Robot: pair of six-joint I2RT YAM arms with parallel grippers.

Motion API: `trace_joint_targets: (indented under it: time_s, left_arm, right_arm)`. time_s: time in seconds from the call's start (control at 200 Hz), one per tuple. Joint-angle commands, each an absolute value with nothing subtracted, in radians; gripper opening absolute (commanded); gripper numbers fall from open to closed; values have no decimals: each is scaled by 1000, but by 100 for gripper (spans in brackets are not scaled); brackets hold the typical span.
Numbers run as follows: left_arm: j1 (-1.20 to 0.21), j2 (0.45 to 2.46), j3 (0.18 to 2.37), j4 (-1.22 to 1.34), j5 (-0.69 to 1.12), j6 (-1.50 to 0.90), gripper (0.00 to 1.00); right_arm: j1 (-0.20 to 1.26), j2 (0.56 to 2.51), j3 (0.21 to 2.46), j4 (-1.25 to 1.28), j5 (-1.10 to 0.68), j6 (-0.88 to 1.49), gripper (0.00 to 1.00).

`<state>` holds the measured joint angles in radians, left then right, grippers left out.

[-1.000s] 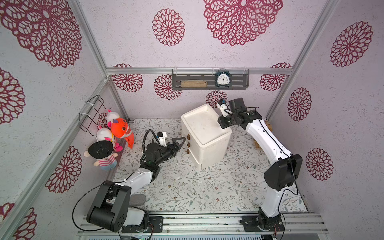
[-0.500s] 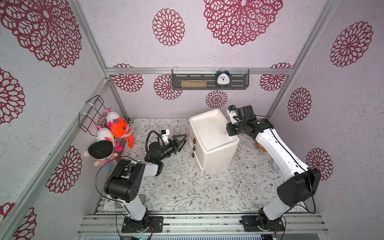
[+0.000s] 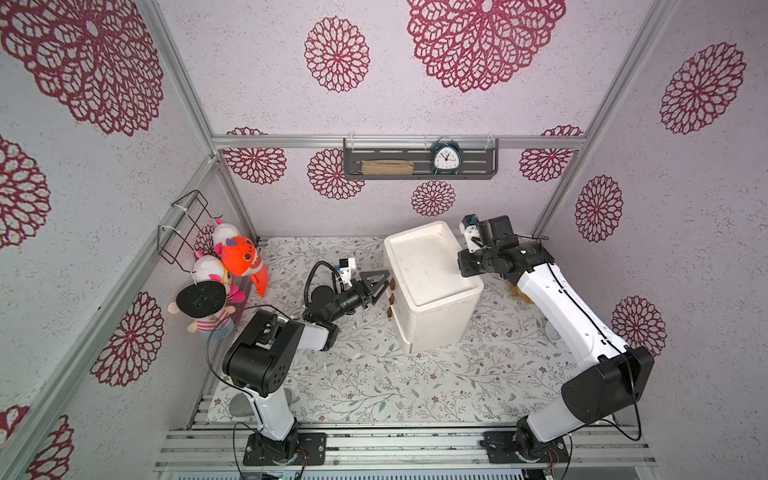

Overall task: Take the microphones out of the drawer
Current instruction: Open the drawer in the storage box.

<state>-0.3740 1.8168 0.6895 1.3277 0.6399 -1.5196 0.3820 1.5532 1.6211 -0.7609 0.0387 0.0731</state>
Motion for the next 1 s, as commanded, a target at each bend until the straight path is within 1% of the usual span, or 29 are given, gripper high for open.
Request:
trace_joint_targets:
  time_s: [0.0, 0.235, 0.37, 0.44, 0.6, 0.69, 0.821, 0.996]
  left_arm:
    - [-386, 1844, 698, 1365, 635, -1539, 78]
    - [-390, 1862, 697, 1394, 633, -1553, 78]
    - [-405, 1875, 727, 1421, 646, -1574, 71]
    - [-419, 1869, 733, 1419, 649, -1572, 70]
    - [-431, 1854, 727, 1421, 642, -1575, 64]
    - [-433, 1853, 724, 1422, 642, -1576, 62]
    - [-440, 1847, 720, 1421, 644, -1577, 56]
    - [-448, 1829, 701, 1421, 645, -1575, 54]
  right_arm:
    - [377, 1500, 1615, -721, 20, 115, 0]
    - [379, 1499, 1617, -712, 11, 117, 0]
    - [378, 1497, 1614, -706, 4, 118, 0]
    - [377, 1498, 1615, -706, 6, 117, 0]
    - [378, 1499, 1614, -704, 16, 106, 0]
    - [376, 1503, 1619, -700, 18, 100, 0]
    - [377, 1511, 1630, -703, 19, 93, 0]
    - [377, 1516, 1638, -699, 20, 87, 0]
